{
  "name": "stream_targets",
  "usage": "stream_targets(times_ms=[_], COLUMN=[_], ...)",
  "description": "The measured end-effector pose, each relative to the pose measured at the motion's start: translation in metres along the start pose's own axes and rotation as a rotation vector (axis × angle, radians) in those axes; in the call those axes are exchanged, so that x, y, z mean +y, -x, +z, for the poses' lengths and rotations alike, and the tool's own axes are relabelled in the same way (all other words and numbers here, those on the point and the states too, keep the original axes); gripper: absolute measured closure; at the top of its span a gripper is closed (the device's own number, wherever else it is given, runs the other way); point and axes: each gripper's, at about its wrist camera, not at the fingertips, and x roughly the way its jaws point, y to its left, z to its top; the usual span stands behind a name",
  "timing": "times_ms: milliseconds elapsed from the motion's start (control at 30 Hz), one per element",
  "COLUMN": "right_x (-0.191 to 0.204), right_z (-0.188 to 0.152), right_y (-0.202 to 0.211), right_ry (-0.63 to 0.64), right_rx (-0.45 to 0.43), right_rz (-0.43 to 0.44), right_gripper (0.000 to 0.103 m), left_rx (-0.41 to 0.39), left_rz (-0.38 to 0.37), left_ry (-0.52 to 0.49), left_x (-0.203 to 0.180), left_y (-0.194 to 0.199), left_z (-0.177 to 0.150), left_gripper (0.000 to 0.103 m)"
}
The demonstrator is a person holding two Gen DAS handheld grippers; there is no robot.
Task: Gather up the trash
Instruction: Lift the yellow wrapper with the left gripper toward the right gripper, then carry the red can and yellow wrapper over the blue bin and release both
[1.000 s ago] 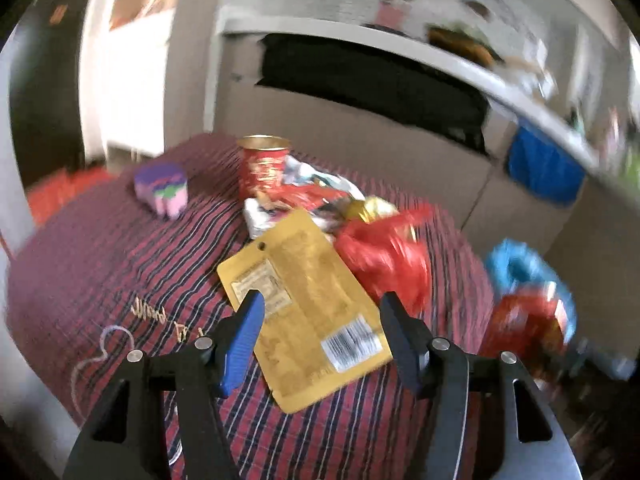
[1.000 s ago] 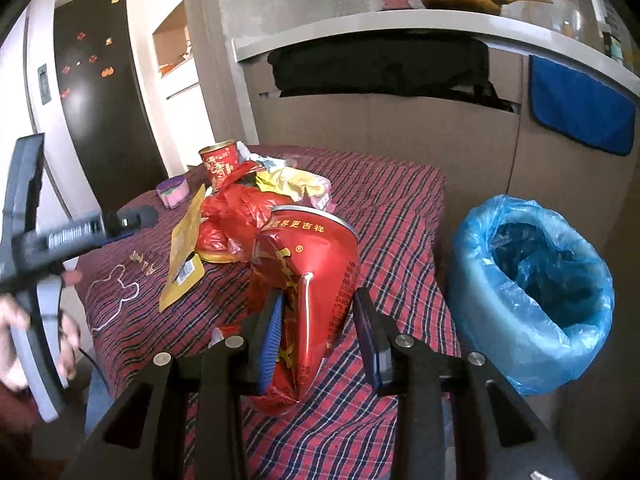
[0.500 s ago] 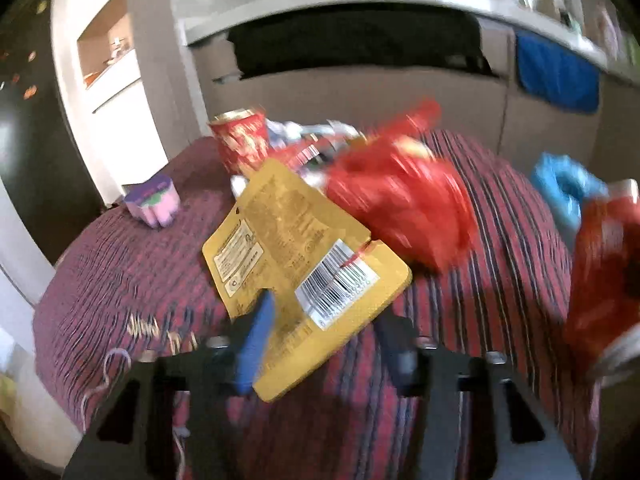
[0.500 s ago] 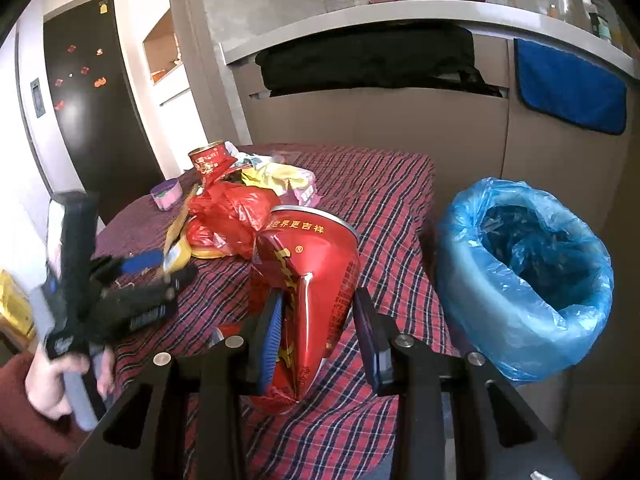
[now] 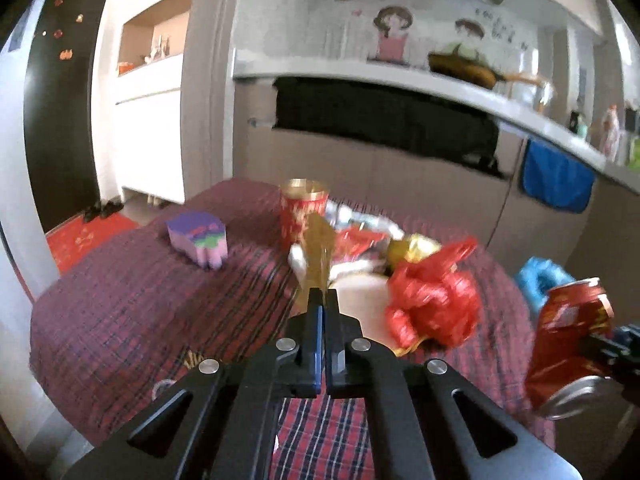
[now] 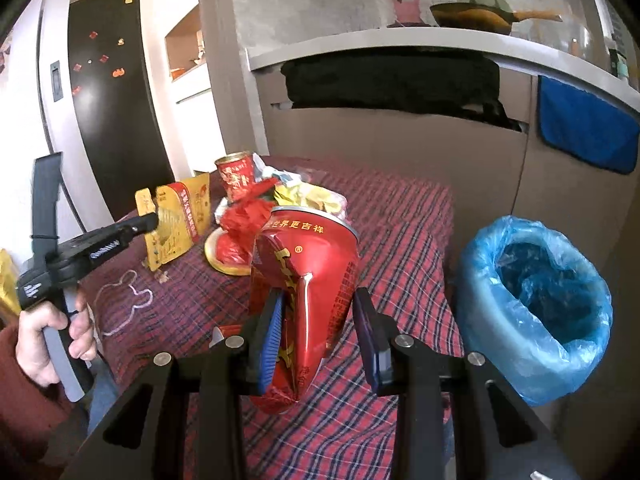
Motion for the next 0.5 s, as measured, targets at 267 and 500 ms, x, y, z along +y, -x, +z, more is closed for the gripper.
stream_targets(times_ms=[267, 500], right_x=[0.0, -0.005], right_z=[0.015, 0.025], right_y=[0.011, 0.029], right_ry=[-0.028, -0.026], right_rx=[-0.032, -0.083], right_rz=[0.006, -0.043], right_gripper=[0.072, 0.072], left_rx=[-0.077, -0.132], left_rz=[-0.04, -0.114], left_ry=[-0.021, -0.033], left_x=[-0.009, -0.033], left_y=[0.036, 0.06], left_z=[0.022, 0.038], left_gripper=[0.103, 0.103])
